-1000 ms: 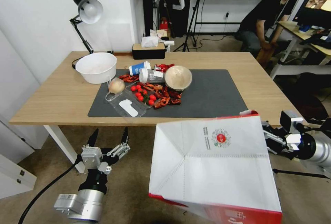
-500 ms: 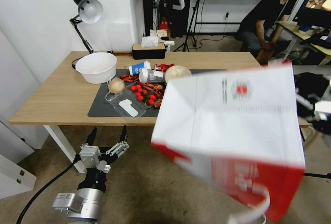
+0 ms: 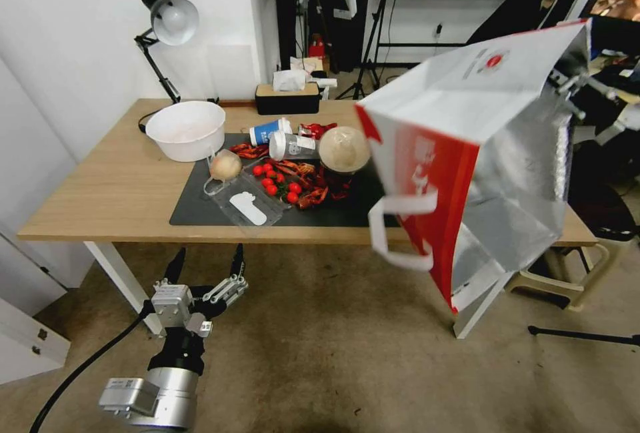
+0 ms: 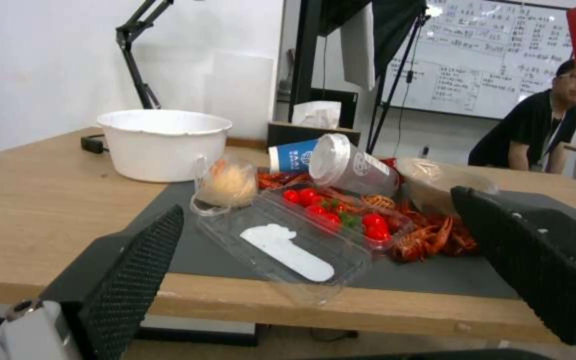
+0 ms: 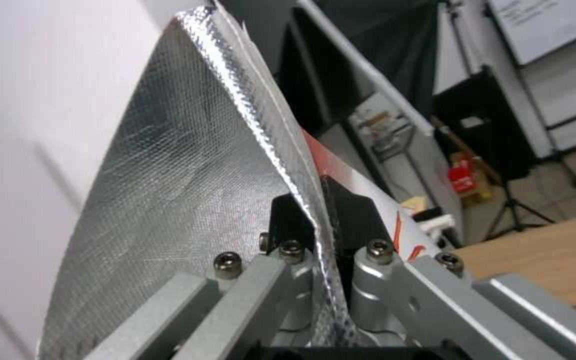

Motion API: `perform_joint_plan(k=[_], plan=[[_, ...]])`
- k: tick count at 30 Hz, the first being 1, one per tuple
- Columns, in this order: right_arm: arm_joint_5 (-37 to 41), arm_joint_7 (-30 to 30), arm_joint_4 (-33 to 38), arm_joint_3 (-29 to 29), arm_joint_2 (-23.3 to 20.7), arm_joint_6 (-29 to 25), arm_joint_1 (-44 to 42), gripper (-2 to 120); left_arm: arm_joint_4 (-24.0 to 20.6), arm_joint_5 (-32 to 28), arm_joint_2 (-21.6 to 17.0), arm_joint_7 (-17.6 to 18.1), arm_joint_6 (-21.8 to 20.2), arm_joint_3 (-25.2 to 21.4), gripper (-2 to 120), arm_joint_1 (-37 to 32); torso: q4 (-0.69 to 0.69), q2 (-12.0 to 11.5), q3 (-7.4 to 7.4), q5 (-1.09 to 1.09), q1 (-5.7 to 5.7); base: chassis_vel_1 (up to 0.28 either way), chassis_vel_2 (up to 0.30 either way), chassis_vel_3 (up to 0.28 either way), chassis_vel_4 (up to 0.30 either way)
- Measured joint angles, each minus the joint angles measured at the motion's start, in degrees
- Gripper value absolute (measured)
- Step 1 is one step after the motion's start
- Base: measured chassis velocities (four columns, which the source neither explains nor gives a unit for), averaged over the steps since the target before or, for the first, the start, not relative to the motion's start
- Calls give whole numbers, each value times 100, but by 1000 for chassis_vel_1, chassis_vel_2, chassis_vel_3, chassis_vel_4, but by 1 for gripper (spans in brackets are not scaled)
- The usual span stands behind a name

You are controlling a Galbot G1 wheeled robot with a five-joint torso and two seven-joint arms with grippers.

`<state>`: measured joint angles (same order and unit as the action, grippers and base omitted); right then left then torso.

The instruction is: Pick up the food delivery bag from the floor and place it on the table.

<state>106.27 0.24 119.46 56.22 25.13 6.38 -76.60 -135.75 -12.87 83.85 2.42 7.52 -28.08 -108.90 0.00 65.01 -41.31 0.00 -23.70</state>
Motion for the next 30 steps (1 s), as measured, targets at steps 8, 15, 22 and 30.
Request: perform_joint_plan(k=[8, 15, 22, 30], plan=[[83, 319, -454, -266, -40, -76, 285, 0, 22, 24, -8, -2, 4, -1, 100, 8, 0, -2, 1, 0, 1, 0, 0, 0, 0], [83, 665, -758, -308, -51, -23, 334, 0, 84, 83, 41, -6, 4, 42, 100, 33, -1, -3, 2, 1, 2, 0, 0, 0, 0], [18, 1067, -953, -350, -114, 241, 377, 0, 117, 113, 69, -11, 15, 50, 100, 50, -1, -5, 3, 0, 3, 0, 0, 0, 0], [-11, 1276, -1228, -465, -157, 422, 549, 0, 116, 160, 113, -15, 92, 46, 100, -9, 0, -6, 4, 0, 3, 0, 0, 0, 0]])
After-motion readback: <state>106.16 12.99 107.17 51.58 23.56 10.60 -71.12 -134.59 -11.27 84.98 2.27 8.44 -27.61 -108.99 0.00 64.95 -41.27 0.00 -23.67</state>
